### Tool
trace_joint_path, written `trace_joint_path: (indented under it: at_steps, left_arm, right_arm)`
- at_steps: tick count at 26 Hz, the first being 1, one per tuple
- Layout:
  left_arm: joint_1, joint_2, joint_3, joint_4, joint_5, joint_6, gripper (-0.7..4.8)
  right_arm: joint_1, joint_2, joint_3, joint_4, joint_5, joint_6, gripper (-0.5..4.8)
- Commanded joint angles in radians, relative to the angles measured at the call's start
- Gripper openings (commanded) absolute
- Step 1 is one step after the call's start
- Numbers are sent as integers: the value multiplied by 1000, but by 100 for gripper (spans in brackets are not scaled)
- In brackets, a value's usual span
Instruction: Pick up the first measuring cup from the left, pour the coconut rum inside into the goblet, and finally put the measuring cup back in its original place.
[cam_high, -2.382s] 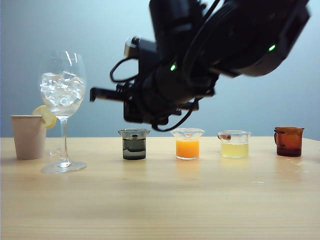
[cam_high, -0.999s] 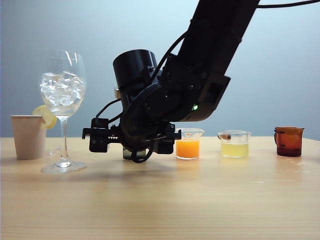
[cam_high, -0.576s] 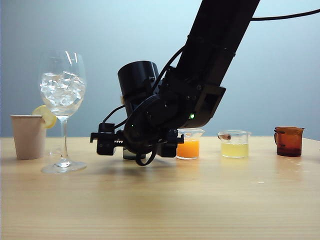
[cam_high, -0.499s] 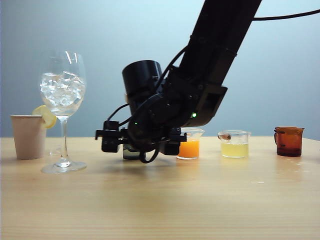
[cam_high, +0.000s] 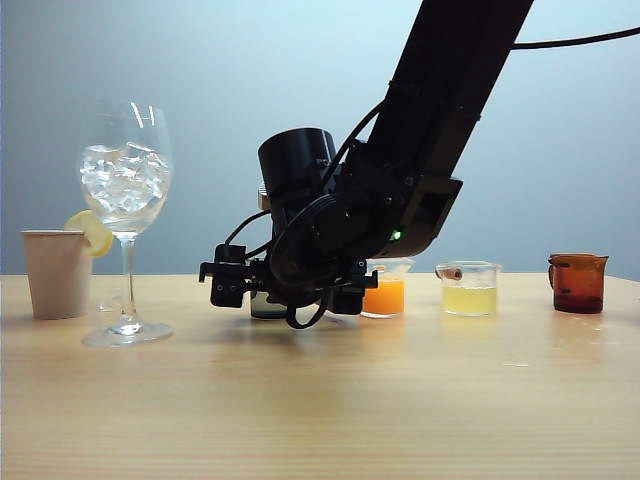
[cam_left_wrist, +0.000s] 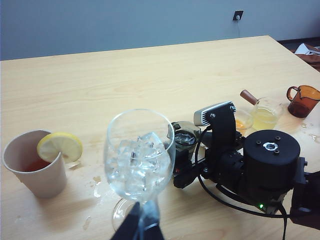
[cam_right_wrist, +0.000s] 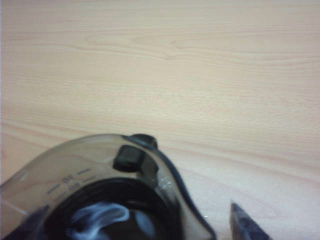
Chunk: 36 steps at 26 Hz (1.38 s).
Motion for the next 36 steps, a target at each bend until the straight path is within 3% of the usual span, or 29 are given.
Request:
trace_joint_path:
  at_steps: [1,7,8,10,12,30,36]
  left_arm:
    - [2,-2,3,10,3,4,-3]
    - [2,-2,3,10,3,4,-3]
    - [2,-2,3,10,3,4,-3]
    - [2,-2,3,10,3,4,-3]
    - [2,-2,3,10,3,4,-3]
    - [2,-2,3,10,3,4,-3]
    - [2,-2,3,10,3,4,-3]
  right_arm:
    - [1,-1,4,20,-8,4,479]
    - [2,2,4,20,-16,4,464]
    - [2,2,4,20,-16,4,442]
    - [2,2,4,20,-39,4,313]
    - [2,2,4,21,-40,4,259]
    - [10,-52,19,14,-79,-88,236]
    - [10,-154,19,-61,-103,-127,236]
